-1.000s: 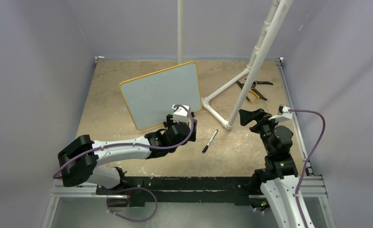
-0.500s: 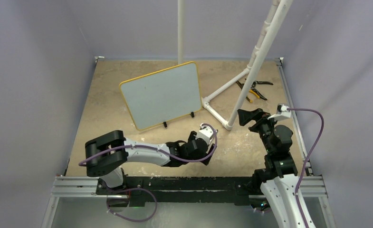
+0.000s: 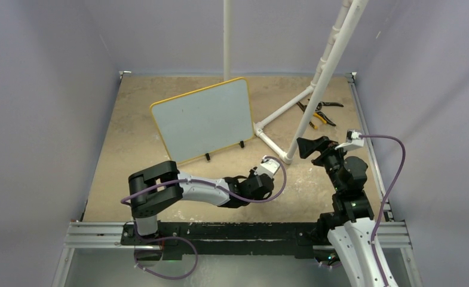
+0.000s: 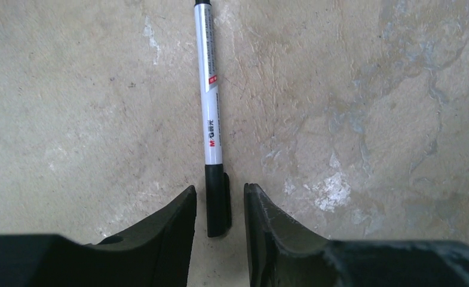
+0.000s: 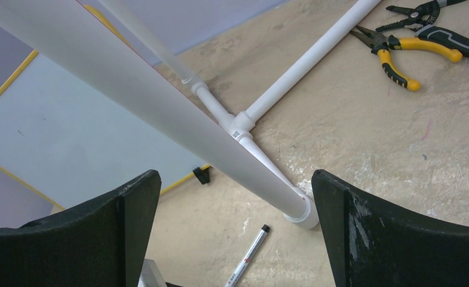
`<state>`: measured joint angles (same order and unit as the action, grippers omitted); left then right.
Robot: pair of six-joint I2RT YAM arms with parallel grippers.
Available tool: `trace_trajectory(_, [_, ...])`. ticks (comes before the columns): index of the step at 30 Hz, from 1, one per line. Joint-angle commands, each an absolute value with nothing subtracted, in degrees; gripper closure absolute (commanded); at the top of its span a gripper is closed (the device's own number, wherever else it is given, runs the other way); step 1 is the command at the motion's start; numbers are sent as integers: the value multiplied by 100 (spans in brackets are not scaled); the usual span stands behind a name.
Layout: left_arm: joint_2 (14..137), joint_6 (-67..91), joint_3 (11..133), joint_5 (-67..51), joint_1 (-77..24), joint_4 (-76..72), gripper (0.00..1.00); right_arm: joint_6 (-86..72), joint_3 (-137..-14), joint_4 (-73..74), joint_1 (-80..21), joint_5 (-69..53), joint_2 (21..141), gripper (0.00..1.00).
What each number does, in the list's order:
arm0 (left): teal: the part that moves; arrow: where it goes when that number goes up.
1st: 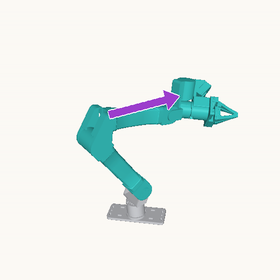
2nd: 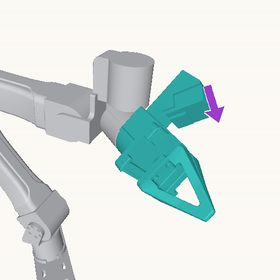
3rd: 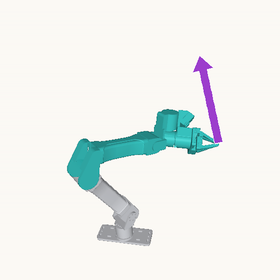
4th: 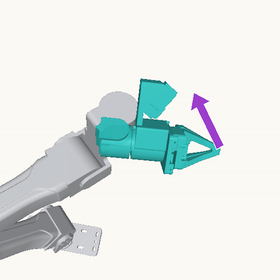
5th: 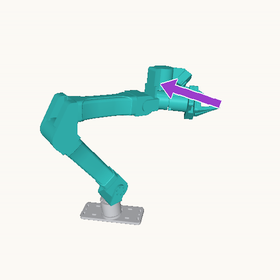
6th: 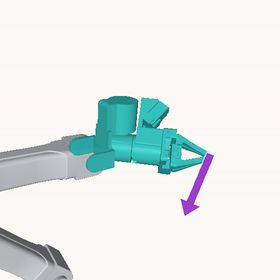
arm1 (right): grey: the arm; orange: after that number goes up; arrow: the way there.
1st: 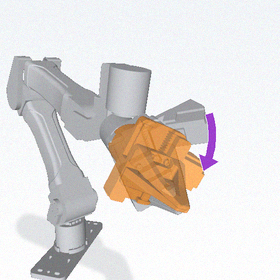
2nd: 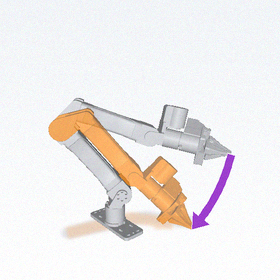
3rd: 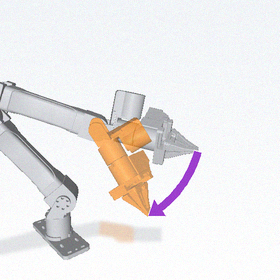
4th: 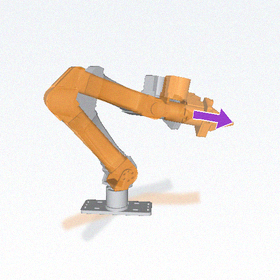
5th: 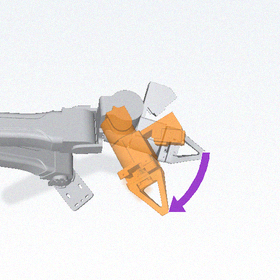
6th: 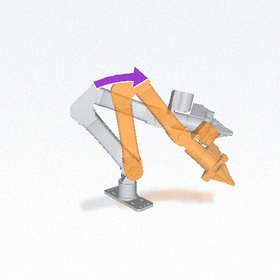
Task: Write a sentence on the whiteboard
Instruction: Open the whiteboard marker at the center of the board.
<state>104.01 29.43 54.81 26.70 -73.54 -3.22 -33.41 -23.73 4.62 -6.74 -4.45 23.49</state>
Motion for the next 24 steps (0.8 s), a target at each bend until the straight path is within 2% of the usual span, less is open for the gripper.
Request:
trace_trajectory(1, [10512,3021,5778,3146,-7383,-34,67,-3235,-2369,194,-668,-580,2364,1])
trace_trajectory(11, [10491,3180,5631,2971,-7468,179,71,-3226,-2355,157,-667,-639,2399,1])
trace_trajectory(13, [10502,3111,5566,2876,-7479,92,78,-3226,-2355,147,-668,-674,2415,1])
trace_trajectory(17, [10546,3051,5502,2833,-7479,88,99,-3226,-2388,179,-668,-721,2447,1])
trace_trajectory(19, [10431,3053,5365,2933,-7479,88,100,-3228,-2407,220,-664,-728,2467,1])
trace_trajectory(24, [9735,2715,4551,3056,-7475,-1018,100,-3299,-2409,359,-668,-780,2502,1])
